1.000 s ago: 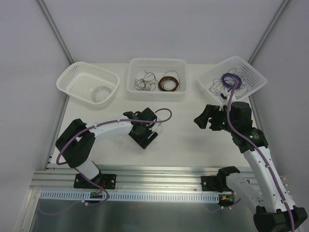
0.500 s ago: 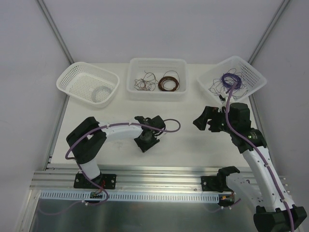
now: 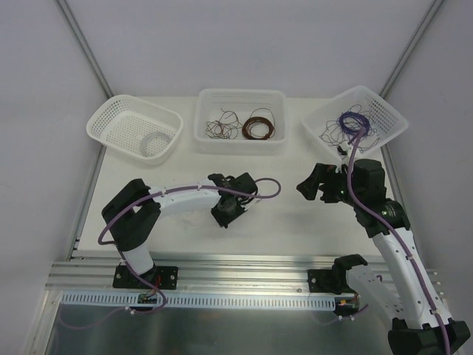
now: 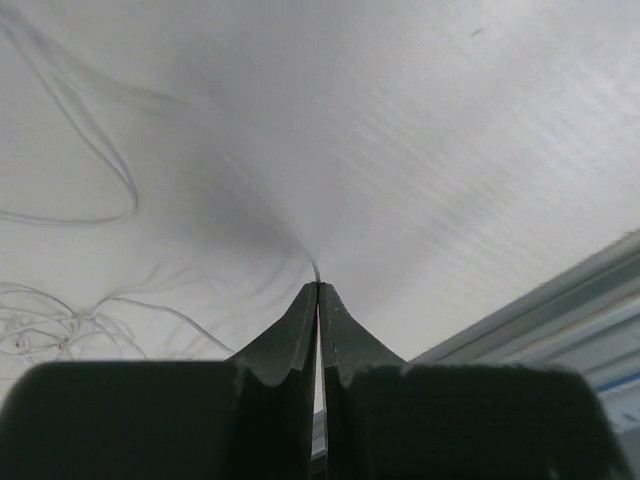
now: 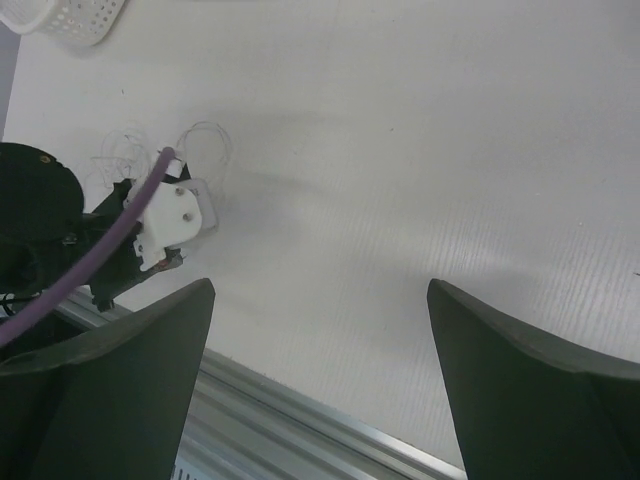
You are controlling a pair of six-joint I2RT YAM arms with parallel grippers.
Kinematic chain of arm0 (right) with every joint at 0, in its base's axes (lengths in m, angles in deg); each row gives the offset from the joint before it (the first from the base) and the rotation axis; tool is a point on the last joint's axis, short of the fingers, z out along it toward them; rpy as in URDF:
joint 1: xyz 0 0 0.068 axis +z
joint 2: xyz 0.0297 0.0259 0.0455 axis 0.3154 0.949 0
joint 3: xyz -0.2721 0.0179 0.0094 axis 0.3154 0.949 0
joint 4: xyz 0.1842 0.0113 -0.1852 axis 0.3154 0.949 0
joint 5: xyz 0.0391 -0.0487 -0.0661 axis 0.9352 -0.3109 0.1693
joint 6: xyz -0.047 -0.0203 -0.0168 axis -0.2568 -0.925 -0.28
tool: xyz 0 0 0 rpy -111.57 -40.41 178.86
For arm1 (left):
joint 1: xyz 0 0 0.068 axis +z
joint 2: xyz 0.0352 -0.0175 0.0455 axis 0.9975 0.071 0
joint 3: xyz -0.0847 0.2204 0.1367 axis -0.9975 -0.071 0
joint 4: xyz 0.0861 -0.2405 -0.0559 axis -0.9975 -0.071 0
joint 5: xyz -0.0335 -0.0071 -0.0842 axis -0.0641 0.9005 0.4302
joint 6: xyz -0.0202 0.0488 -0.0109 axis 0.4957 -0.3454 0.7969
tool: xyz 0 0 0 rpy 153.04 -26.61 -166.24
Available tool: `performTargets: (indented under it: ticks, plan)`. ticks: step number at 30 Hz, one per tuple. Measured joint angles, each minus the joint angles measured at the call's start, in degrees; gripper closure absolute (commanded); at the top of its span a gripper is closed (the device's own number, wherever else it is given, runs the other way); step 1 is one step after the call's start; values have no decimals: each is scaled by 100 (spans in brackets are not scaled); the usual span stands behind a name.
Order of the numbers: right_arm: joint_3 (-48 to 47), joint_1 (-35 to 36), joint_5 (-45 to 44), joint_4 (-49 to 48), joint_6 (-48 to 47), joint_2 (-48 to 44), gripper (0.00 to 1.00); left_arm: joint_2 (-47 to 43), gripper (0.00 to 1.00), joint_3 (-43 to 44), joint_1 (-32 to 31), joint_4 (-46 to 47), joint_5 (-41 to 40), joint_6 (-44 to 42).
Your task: Untangle the cables
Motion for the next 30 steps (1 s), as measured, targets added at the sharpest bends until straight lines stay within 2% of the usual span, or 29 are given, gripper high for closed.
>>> performTargets:
  ticks: [9, 17, 21, 25, 30]
  plan:
    - [98, 0, -227, -63, -9, -507, 8, -535, 100, 1703, 7, 20, 743, 520]
    - [352, 0, -52, -304, -26, -717, 8, -710, 100, 2262, 7, 74, 826, 1110]
    - [691, 13, 199, -616, 81, -688, 8, -743, 100, 2065, 33, 205, 599, 1482]
    - [1023, 101, 367, -800, 249, -490, 9, -990, 100, 1145, 155, 570, 280, 2015]
    - [1311, 588, 522, -1255, 483, 39, 11, -1287, 100, -44, 586, 1038, 219, 2848]
